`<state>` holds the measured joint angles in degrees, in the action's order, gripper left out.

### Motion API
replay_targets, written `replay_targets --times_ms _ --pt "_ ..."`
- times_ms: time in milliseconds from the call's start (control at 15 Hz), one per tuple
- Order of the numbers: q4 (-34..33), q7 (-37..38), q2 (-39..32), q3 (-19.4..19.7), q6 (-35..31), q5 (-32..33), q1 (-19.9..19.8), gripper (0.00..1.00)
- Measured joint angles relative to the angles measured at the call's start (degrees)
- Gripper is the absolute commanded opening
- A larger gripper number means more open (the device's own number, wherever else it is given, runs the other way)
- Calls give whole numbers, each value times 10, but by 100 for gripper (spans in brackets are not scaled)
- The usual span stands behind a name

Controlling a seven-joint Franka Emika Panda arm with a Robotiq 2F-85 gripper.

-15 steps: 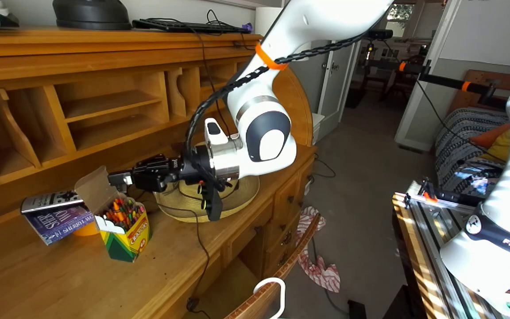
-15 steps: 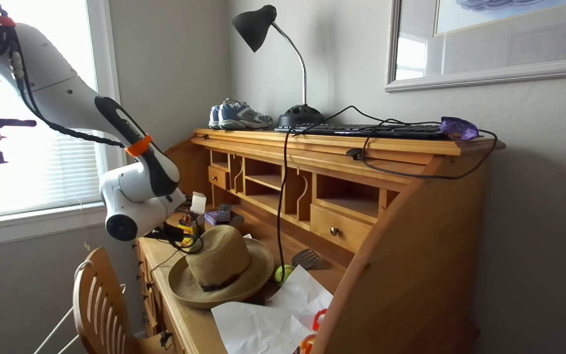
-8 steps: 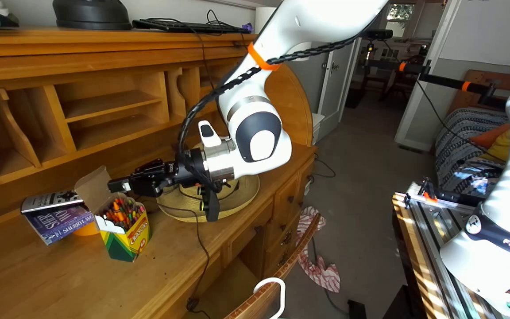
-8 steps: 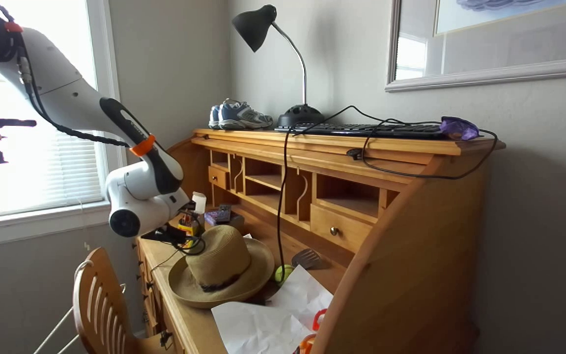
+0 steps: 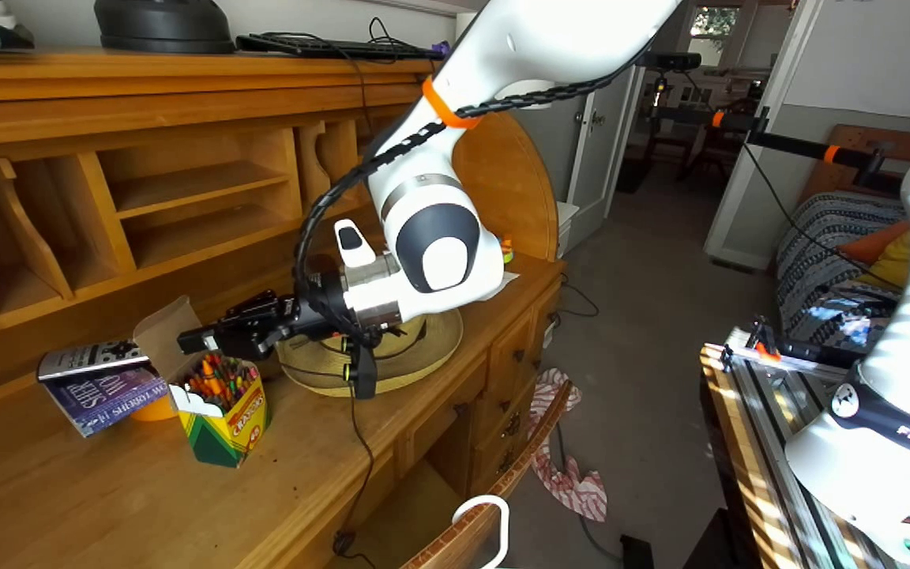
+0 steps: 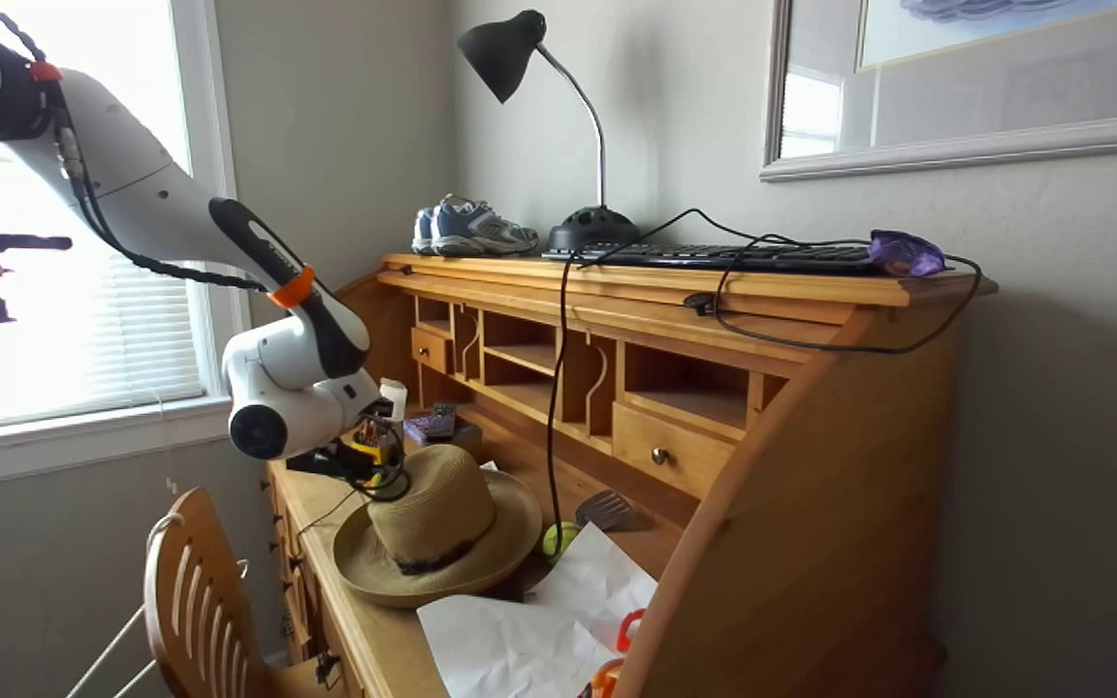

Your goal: Put the crayon in the crayon box

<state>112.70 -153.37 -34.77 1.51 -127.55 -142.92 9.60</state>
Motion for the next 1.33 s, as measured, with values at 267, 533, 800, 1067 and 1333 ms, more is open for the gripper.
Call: replay_targets --times_ms 267,533,800,1067,1333 --pt "-16 8 -12 0 -24 0 3 0" --pt "-25 16 -21 0 -41 1 6 0" --pt "-29 20 -27 0 -52 1 10 0" --pt "-32 21 -29 1 -56 1 11 0" --pt "-33 21 -27 1 -51 0 10 0"
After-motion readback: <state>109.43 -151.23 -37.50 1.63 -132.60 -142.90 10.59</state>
